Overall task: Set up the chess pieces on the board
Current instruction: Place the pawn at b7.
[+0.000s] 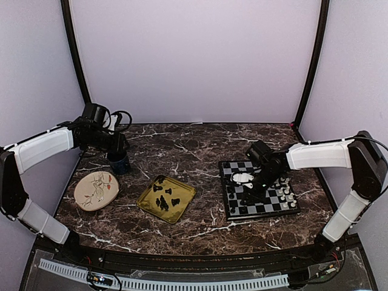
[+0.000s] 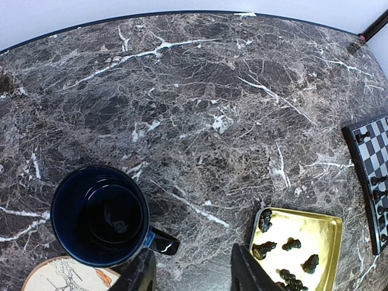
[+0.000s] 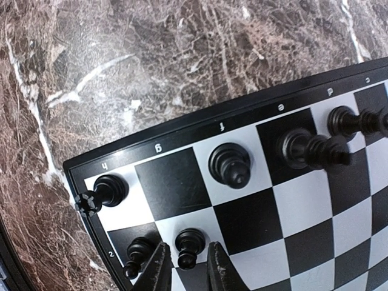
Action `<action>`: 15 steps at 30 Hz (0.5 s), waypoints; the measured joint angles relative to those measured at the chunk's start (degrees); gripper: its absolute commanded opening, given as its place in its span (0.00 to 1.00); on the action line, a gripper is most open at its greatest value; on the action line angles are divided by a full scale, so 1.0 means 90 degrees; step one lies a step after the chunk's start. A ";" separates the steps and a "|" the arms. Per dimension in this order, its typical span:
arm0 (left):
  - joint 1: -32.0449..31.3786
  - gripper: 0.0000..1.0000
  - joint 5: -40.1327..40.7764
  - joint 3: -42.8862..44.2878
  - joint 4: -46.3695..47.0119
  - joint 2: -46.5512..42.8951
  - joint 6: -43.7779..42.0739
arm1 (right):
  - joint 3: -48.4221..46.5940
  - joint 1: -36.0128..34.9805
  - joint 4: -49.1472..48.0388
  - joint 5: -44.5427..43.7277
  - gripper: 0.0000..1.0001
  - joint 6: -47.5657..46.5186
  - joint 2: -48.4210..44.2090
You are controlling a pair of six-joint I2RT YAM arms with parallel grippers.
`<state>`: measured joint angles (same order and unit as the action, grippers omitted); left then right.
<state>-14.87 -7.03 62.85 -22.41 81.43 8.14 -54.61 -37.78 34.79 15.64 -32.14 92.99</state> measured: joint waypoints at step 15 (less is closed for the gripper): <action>0.0000 0.43 -0.0262 0.0000 0.0002 0.0029 -0.0044 | -0.2030 -0.0058 0.0891 0.0255 0.26 -0.0015 0.0019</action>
<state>-14.87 -9.39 62.85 -22.39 81.69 7.75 -72.88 -38.30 42.81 17.93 -32.27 93.17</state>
